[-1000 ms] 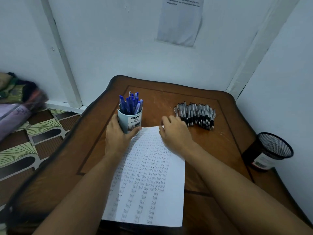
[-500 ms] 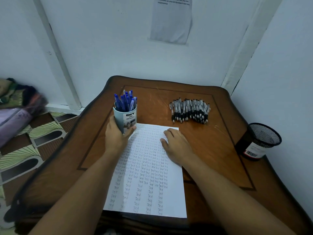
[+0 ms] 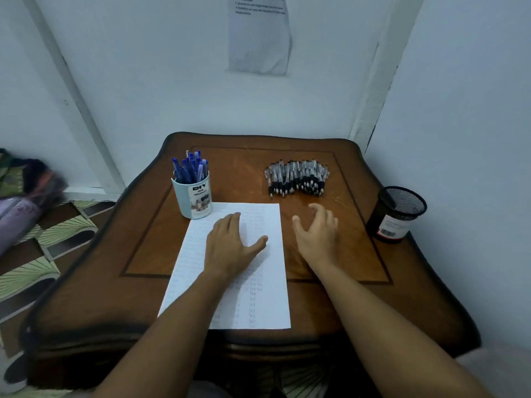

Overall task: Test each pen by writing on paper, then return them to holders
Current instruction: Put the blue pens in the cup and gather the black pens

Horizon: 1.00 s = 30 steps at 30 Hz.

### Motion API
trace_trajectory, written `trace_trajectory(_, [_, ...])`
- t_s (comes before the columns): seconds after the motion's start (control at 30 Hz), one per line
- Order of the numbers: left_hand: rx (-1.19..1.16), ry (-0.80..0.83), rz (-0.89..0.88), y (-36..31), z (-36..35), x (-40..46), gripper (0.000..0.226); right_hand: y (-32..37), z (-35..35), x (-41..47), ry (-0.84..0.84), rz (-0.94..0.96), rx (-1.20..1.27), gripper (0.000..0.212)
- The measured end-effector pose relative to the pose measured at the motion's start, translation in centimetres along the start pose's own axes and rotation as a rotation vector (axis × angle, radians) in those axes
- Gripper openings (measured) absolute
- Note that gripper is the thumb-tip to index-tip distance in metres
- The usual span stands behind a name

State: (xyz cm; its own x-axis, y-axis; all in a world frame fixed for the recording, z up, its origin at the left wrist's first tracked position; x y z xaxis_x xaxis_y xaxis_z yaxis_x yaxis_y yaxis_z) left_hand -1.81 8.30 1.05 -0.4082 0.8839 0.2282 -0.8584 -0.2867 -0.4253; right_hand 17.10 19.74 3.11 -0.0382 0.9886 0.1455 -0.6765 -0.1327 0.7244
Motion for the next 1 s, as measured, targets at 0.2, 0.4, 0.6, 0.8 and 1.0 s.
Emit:
trace_trajectory(0.2, [0.109,0.053,-0.056,-0.8,-2.4,-1.2,0.082,-8.6,8.0,-0.3,-0.328,-0.408,0.291,0.075])
trace_trajectory(0.4, [0.153,0.070,-0.040,-0.6,-2.9,-0.7,0.080,-12.8,10.7,0.9,-0.387,-0.536,0.395,0.097])
trace_trajectory(0.6, [0.162,0.073,-0.045,-0.6,-2.6,-0.5,0.075,-13.1,11.1,3.0,-0.311,-0.528,0.266,0.103])
trace_trajectory(0.8, [0.163,0.089,-0.060,-0.9,-2.3,-0.3,0.071,-13.1,11.3,4.4,-0.240,-0.556,0.204,0.088])
trace_trajectory(1.0, [0.252,0.219,-0.095,-1.3,-2.7,0.1,0.070,-10.7,9.1,2.7,-0.186,-0.464,0.176,0.095])
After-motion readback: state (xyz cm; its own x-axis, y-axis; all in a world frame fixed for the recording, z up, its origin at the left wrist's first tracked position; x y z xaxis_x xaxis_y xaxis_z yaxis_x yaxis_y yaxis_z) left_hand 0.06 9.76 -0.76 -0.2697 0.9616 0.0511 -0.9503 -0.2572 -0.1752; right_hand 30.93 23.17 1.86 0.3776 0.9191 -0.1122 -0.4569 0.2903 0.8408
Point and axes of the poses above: each hand's wrist, its own x-axis towards the middle knuckle, its own z-axis out of the back of the hand, y = z × x, the point moved 10 cm from there along x, towards the middle knuckle, and after that the axes turned 11 degrees about -z, right-handed, at the moved point
